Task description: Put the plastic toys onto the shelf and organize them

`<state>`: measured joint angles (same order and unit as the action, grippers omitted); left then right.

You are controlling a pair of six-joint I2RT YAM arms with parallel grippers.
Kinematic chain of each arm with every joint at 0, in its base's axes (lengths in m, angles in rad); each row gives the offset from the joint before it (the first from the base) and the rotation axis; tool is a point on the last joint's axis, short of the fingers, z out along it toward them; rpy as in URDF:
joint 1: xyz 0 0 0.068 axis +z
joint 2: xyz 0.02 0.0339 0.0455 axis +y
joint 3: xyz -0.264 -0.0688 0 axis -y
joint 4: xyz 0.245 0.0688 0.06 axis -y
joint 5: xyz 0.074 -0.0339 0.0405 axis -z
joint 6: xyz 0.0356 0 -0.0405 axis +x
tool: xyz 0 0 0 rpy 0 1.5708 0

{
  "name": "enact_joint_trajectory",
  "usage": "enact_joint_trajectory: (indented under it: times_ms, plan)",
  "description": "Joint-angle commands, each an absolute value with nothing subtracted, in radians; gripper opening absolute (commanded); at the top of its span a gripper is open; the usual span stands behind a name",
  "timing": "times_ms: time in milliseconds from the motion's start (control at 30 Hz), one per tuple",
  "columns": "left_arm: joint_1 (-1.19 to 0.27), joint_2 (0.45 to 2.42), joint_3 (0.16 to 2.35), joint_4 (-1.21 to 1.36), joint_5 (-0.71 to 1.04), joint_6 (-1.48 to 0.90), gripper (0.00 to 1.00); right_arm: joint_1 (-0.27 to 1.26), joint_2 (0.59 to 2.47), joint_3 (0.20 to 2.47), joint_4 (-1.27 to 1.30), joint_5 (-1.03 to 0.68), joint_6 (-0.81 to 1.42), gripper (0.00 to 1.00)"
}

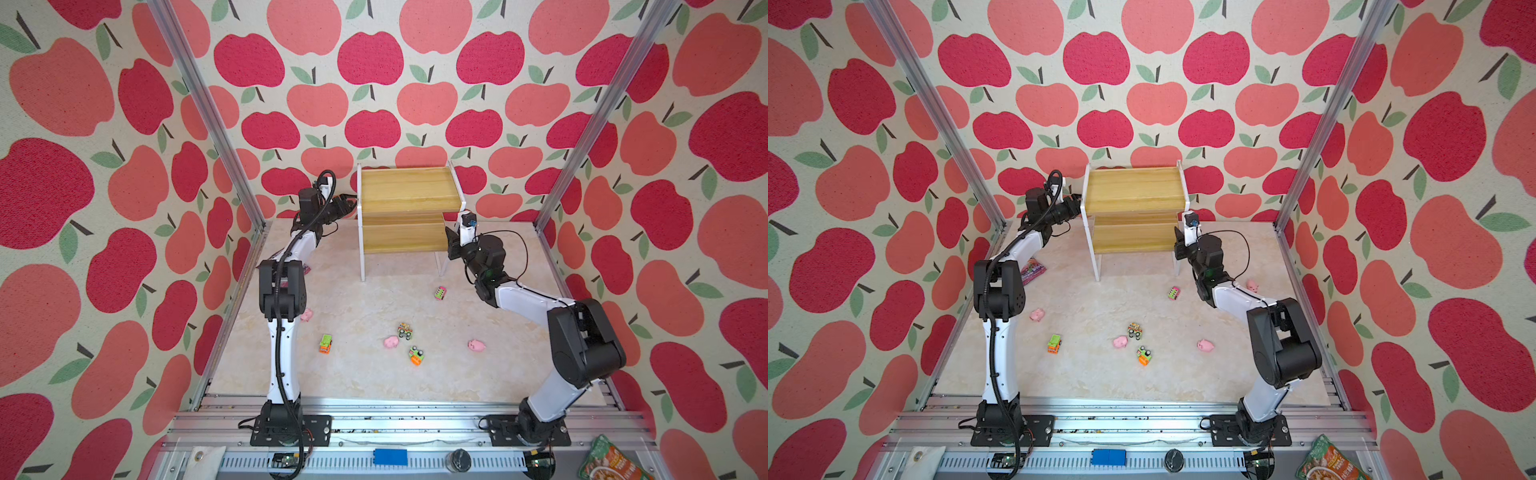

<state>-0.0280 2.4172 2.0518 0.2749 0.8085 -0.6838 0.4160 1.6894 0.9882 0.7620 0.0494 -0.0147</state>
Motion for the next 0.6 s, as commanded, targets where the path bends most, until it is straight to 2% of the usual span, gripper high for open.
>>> enact_joint_trajectory:
  times_ms: [0, 67, 200, 333, 567]
  plan:
    - [0.033, 2.314, 2.010, 0.186, 0.776, -0.644, 0.67, 0.414, 1.641, 0.995, 0.790, 0.046, -0.031, 0.57]
    - [0.060, 2.248, 1.929, 0.186, 0.752, -0.649, 0.69, 0.413, 1.598, 0.967, 0.762, 0.052, -0.035, 0.68]
    - [0.103, 2.112, 1.774, 0.143, 0.713, -0.622, 0.79, 0.413, 1.490, 0.908, 0.660, 0.080, -0.048, 0.84]
    - [0.132, 1.959, 1.635, 0.046, 0.660, -0.561, 0.82, 0.412, 1.345, 0.816, 0.551, 0.124, -0.040, 0.91]
    - [0.133, 1.703, 1.449, -0.284, 0.482, -0.444, 0.88, 0.450, 1.105, 0.701, 0.252, 0.211, 0.066, 0.91]
